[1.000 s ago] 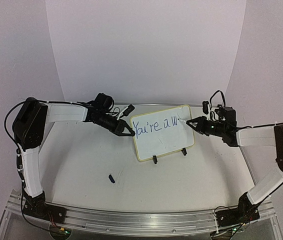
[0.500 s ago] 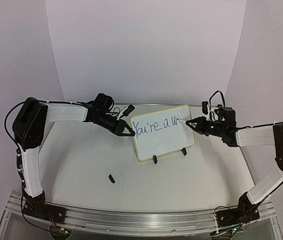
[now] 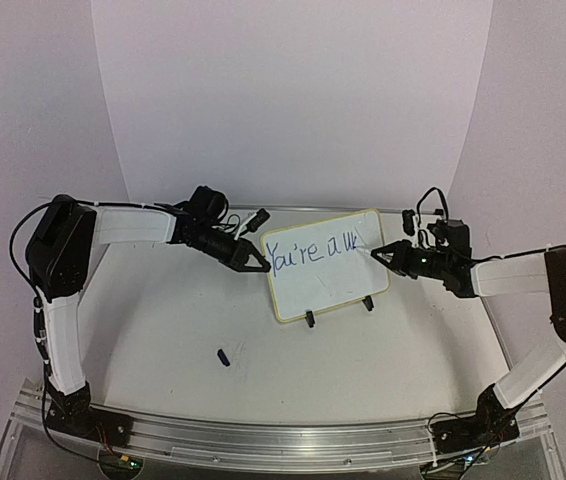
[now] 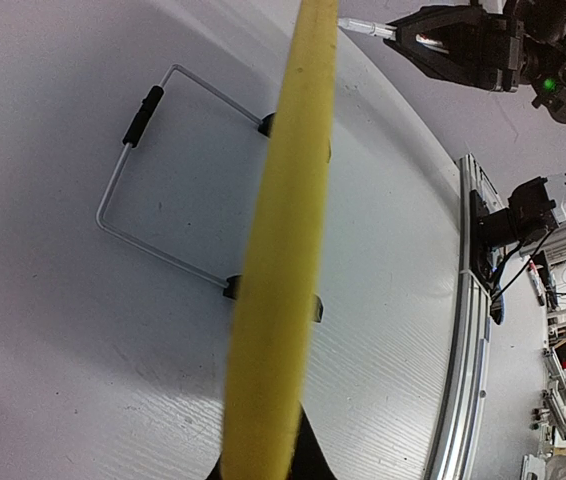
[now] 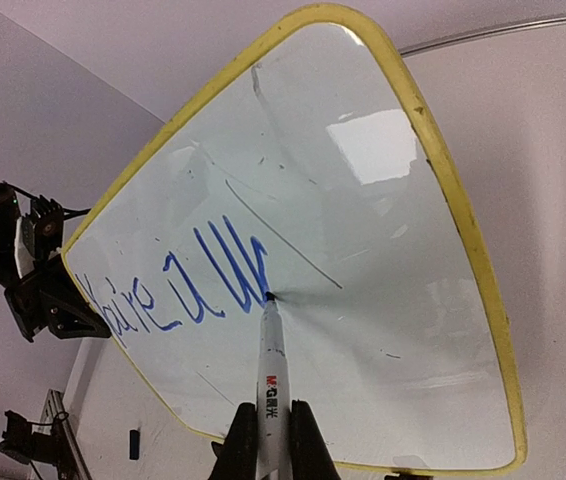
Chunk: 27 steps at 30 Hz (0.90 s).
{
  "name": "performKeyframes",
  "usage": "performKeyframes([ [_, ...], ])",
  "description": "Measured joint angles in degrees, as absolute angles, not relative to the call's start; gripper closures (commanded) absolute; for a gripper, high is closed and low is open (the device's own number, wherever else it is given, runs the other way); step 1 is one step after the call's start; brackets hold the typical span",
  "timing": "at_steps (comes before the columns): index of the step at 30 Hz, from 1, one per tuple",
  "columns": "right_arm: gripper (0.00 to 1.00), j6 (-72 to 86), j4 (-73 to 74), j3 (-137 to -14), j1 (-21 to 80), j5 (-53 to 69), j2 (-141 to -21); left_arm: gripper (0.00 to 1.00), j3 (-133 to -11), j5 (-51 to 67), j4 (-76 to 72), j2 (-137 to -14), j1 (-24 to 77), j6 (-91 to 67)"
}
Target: Write a sentence on the whiteboard
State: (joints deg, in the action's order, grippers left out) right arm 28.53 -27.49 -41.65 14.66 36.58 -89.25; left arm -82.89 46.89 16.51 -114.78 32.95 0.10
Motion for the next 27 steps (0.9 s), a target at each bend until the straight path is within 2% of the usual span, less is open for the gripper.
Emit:
performKeyframes([
  [27, 1.0, 27.4, -23.9, -46.3, 14.7, 33.8, -88.2, 1.0, -82.9, 47.0, 16.5, -114.9, 33.1, 0.1],
])
